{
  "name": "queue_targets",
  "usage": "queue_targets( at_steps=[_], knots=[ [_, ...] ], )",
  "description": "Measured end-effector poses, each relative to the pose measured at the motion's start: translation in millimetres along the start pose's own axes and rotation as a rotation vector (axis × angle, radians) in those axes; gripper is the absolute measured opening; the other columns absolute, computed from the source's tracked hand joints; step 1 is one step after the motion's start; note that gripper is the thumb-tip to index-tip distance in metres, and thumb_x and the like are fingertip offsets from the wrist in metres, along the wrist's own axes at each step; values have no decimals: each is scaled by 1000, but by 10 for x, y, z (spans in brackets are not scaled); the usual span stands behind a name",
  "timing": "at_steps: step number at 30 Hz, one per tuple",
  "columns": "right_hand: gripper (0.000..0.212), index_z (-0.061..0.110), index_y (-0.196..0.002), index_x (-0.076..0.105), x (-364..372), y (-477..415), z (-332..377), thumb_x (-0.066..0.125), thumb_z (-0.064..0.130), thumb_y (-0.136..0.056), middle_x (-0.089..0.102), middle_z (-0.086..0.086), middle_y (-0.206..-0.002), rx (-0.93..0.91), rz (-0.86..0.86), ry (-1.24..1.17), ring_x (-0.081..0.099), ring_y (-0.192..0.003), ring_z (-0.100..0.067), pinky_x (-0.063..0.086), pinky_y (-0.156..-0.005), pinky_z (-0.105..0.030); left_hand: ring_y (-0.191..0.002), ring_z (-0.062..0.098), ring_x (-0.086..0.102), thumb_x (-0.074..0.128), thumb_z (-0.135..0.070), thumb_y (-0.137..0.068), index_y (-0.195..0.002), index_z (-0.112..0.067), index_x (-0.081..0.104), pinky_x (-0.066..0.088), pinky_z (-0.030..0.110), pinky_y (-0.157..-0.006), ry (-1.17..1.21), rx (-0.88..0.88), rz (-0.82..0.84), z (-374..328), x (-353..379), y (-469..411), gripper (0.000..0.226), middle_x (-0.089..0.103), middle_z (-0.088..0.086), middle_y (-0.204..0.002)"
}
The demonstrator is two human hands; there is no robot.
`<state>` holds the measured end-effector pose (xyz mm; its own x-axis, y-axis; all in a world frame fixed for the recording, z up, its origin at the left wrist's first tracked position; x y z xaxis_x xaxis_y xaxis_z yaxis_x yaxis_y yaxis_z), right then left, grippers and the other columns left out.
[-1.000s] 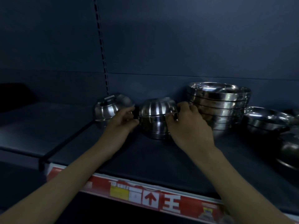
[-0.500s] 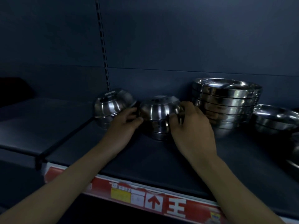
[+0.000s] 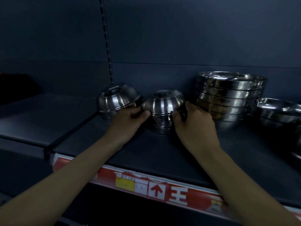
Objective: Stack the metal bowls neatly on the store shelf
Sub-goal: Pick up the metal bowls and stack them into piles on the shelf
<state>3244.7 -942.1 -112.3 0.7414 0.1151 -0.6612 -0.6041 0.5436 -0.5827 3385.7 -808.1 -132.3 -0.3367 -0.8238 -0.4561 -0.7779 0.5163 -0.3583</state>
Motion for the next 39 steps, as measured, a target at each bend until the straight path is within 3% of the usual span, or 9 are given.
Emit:
queue_targets(
  at_steps=[10,13,16,18,22,27,30,34,39],
  knots=[
    [26,11,-110,61,69,8,-1,60,33,-95,63,0,-81,-120,-62,-100,59,-69,-13,38,-57,-16,-89,-15,64,72,-19,-89,-108,-29,71,44,3,-80,173,66,-67,-66,-44,78,22,71,-21,-98],
    [30,14,-118,60,63,6,11,62,32,-93,67,2,-95,-132,-99,-181,64,-84,-14,47,-71,-21,-101,-1,68,73,-14,-87,-118,-22,71,48,10,-86,261,109,-94,-89,-66,92,32,75,-10,-107],
    [45,13,-132,55,64,22,52,65,31,-92,61,-4,-121,-108,-143,-259,57,-107,-11,37,-87,-11,-105,6,69,73,-6,-86,-113,-38,68,52,21,-92,324,178,-137,-118,-88,105,42,75,-11,-108],
    [53,9,-138,50,64,43,85,67,28,-92,50,-2,-125,-116,-183,-324,44,-103,7,32,-89,0,-106,10,69,73,-1,-85,-119,-36,65,54,28,-94,371,206,-171,-137,-85,109,50,74,-8,-112],
    [54,16,-141,44,30,70,135,67,24,-93,38,6,-121,-118,-218,-543,41,-105,23,46,-83,-4,-112,12,67,76,3,-80,-136,-14,54,54,30,-98,437,214,-255,-163,-63,119,63,68,-1,-125],
    [63,20,-146,39,-55,47,132,63,39,-92,36,11,-121,-1,-247,-643,46,-113,1,36,-85,4,-115,11,63,80,3,-73,-140,-18,49,53,36,-100,358,274,-298,-173,-55,121,76,59,-1,-134],
    [70,23,-151,34,-79,49,127,63,43,-91,36,9,-124,42,-201,-644,44,-112,4,27,-87,9,-116,10,62,78,4,-76,-146,-21,44,53,32,-99,312,321,-275,-207,-53,133,81,51,-1,-138],
    [76,26,-153,31,-203,121,26,69,37,-89,40,6,-131,42,-176,-699,49,-124,-11,39,-84,4,-118,11,62,78,2,-79,-147,-16,43,53,29,-100,303,390,-215,-266,-57,177,79,48,4,-140],
    [90,31,-154,29,-498,275,-259,80,26,-80,41,-1,-142,37,-152,-730,55,-123,-11,47,-83,-4,-120,13,63,85,-24,-72,-145,-18,47,52,31,-101,367,445,-43,-488,-24,290,82,55,6,-136]
  ],
)
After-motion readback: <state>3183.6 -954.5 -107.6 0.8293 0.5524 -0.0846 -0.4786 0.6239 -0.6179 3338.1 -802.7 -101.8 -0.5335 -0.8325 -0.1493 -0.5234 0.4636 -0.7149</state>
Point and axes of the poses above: each hand's wrist, its own y-axis away from the middle knuckle, its own x-axis out of the palm, z = x × y, the point moved 1 cm from there along -y, towards the middle knuckle
